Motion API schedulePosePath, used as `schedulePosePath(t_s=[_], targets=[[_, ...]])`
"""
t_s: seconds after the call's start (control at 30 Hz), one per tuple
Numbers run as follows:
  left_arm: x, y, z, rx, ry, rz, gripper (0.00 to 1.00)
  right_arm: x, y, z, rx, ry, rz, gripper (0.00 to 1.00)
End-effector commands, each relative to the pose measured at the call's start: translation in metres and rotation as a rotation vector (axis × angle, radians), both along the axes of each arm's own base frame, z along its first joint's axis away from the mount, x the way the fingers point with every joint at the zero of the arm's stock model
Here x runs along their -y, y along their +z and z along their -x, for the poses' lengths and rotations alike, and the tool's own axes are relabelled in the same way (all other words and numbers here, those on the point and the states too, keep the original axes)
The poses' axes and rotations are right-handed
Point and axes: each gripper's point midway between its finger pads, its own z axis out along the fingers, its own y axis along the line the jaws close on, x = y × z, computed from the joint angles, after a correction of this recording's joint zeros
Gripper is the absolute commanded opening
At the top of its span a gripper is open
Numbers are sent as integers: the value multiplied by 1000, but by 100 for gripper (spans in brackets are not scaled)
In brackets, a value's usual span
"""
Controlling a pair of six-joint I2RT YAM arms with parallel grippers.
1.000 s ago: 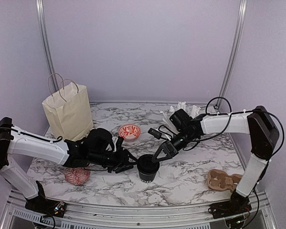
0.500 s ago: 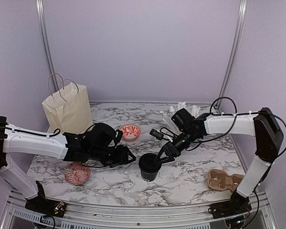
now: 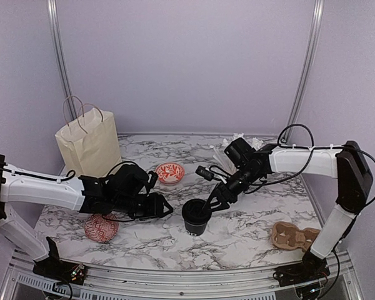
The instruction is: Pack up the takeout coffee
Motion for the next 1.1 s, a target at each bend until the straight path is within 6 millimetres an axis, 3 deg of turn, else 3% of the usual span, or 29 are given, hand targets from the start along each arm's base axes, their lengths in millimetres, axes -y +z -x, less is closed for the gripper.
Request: schedulePosePath(t_s=[0.0,0.3,0.47,0.7,1.07], targets=[[-7,6,2,28,10,11,49,-10,-1,-4,24,47,8,61],[-16,10,7,25,32,52,49,-25,2,10,-97,182,-99,56],[-15,14,8,32,28,79,49,-32,8,12,-120,233,-135,59],[-19,12,10,32,31,71,51,-29,20,2,-9,209,-95,71],[-21,13,9,39,41,68,51,-26,25,3,182,212,21,78]])
